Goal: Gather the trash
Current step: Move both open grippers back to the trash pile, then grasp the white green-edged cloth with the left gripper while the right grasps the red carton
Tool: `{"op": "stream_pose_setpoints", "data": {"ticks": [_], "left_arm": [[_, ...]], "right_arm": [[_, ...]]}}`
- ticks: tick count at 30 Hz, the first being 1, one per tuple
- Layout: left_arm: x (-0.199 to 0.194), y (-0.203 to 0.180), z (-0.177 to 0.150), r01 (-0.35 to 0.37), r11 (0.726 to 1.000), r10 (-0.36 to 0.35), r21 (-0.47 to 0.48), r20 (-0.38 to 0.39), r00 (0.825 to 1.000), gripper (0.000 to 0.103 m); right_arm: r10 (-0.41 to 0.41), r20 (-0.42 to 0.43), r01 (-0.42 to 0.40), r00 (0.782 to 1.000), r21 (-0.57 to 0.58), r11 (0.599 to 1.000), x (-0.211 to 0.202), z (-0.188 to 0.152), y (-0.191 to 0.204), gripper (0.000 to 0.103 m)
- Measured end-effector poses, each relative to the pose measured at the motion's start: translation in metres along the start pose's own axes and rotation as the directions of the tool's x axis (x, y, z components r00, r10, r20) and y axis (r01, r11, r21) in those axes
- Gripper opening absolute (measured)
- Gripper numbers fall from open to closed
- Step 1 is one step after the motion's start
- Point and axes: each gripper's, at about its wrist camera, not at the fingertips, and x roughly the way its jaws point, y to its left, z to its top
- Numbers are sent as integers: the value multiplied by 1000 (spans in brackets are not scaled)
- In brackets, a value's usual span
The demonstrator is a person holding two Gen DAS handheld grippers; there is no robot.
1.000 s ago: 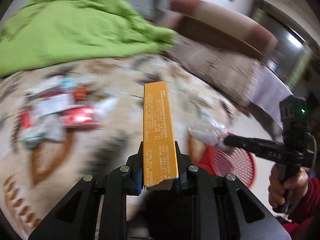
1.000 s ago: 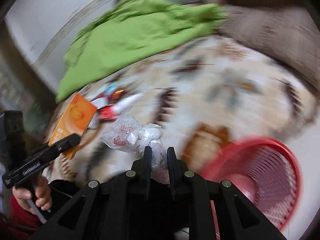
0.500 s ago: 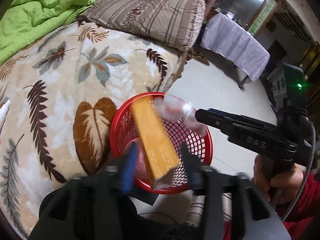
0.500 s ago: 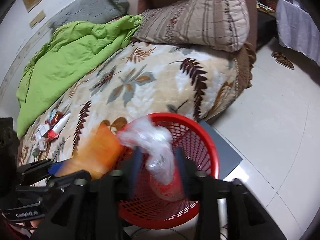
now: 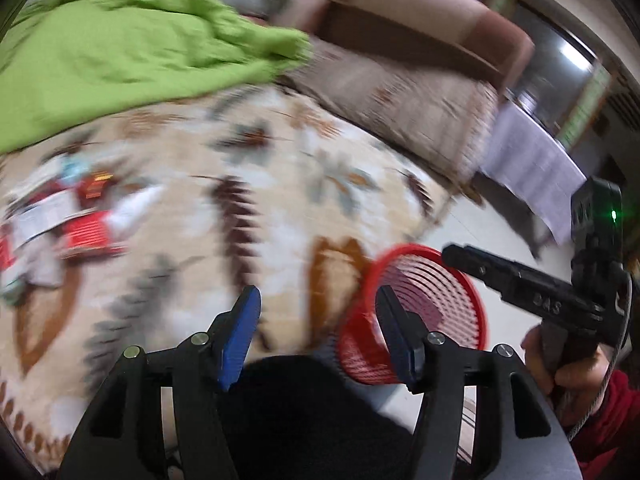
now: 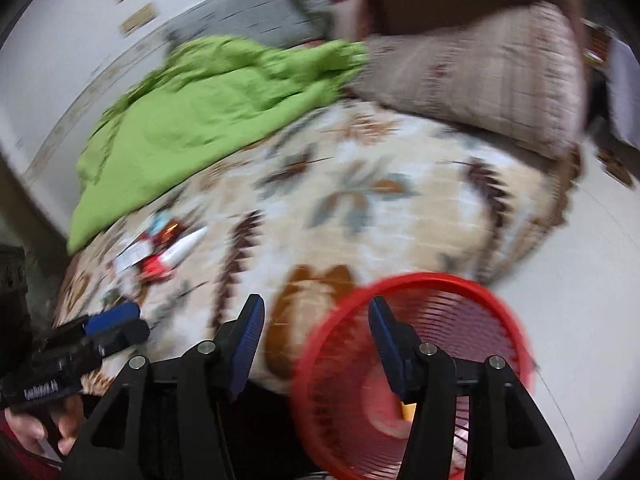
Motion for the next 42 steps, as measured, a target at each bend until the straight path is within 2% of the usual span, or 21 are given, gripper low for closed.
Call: {"op": "stream_pose_setpoints", "data": {"ticks": [3,6,8,10,15,16,18,20,24,25,27,29,31,32,34,37,39,42], "left_arm": [[-24,39,-6,-77,995,80,-65,40,996,59],[-45,86,-16,-134,976,147,-172,64,987,60],[-59,122,-25,-181,950,206,-255,73,976,61],[-69,155,-32,-198,919,235,-341,70,969,61],[-73,218,-46,-145,827,217,-543,71,973,61],[-70,232,-47,-128,800,206,-587,68,976,61],[-61,248,-45,-79,766,169,-638,82,982,61],[-51,257,-43,-60,739,157,-671,84,984,61],[-27,277,-38,2,661,123,-750,110,986,61],[-22,281,-35,13,649,121,-761,119,985,61],[-11,288,-25,-10,639,150,-769,112,982,61],[-3,292,-20,14,631,141,-775,132,981,61],[3,293,-17,11,642,136,-766,128,982,57],[7,291,-13,-10,654,147,-756,114,982,42],[12,290,-12,-23,678,143,-735,102,985,28],[5,285,-16,-32,709,160,-704,117,980,22],[-2,281,-20,-27,719,159,-695,126,979,21],[-18,270,-24,-44,761,168,-647,130,977,21]], "right_arm": [[56,-23,-57,998,-84,995,20,1,37,58],[113,-71,-124,991,-170,978,46,1,81,58],[142,-93,-160,986,-226,961,58,0,104,58],[145,-122,-175,982,-294,939,71,-1,129,58],[161,-145,-207,976,-403,892,88,-8,173,58],[166,-146,-212,975,-413,885,89,-10,178,58],[169,-143,-215,975,-429,878,90,-16,184,59],[166,-148,-215,975,-429,877,91,-19,186,59],[161,-153,-212,975,-425,880,92,-24,184,59],[158,-155,-210,975,-426,880,93,-24,183,59],[154,-155,-206,976,-423,882,95,-24,183,59],[155,-159,-209,975,-421,882,97,-22,183,59],[151,-156,-204,976,-425,882,98,-21,183,59],[151,-158,-205,976,-427,881,100,-20,184,59],[154,-164,-212,974,-435,875,101,-19,187,59],[149,-172,-215,974,-487,846,104,-17,196,59],[137,-182,-215,974,-533,818,109,-17,204,59],[142,-204,-238,969,-599,764,120,-16,218,59]]}}
